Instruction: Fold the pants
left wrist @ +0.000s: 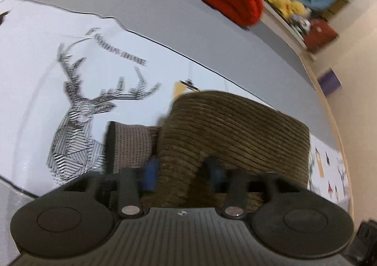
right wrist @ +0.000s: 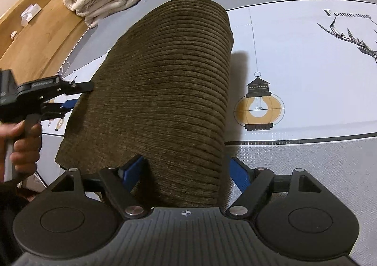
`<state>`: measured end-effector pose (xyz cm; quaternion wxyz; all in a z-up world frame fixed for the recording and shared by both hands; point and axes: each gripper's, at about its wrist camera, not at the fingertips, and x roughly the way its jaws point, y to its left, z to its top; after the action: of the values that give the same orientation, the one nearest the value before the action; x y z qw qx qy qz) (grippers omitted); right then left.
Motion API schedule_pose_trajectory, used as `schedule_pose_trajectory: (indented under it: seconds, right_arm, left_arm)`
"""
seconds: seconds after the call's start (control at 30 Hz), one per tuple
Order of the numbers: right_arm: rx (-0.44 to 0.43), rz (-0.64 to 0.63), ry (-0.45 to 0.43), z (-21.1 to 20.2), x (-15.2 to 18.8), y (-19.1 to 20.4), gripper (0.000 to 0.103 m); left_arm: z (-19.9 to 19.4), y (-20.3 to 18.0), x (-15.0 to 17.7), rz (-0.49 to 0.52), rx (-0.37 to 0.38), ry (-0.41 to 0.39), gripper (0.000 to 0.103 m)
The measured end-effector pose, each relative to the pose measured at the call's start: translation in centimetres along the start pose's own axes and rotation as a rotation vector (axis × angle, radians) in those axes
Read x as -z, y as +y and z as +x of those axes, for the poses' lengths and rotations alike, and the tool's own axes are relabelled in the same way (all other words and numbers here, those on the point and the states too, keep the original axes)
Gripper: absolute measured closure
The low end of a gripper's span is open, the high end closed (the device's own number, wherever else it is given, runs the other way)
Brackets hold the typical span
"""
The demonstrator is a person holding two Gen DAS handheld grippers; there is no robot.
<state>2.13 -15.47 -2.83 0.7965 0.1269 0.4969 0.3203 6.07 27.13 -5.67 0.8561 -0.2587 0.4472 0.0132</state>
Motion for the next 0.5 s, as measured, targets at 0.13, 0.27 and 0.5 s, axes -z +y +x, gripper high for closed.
schedule_pose_trajectory:
  seconds: [0.13,0.27,0.5]
  right_arm:
    - [-0.005,-0.005,0.005,0.2,-0.2,0.2,0.023]
    - [-0.024,-0.010,0.005,0.4,-0.4,0.5,0.022]
    - [-0.030,-0.001,0.032,1.9,-0.3,0.9,0.021]
  left_arm:
    - [-4.6,-1.8,0.3,0.155,-0.017,-0.133,0.096]
    - [-7.7,0.8,1.0,0.089,-0.085,-0.169,0.093]
    - [-4.9,4.7,2.2,-0.051,-0.120,-0.003,0.017]
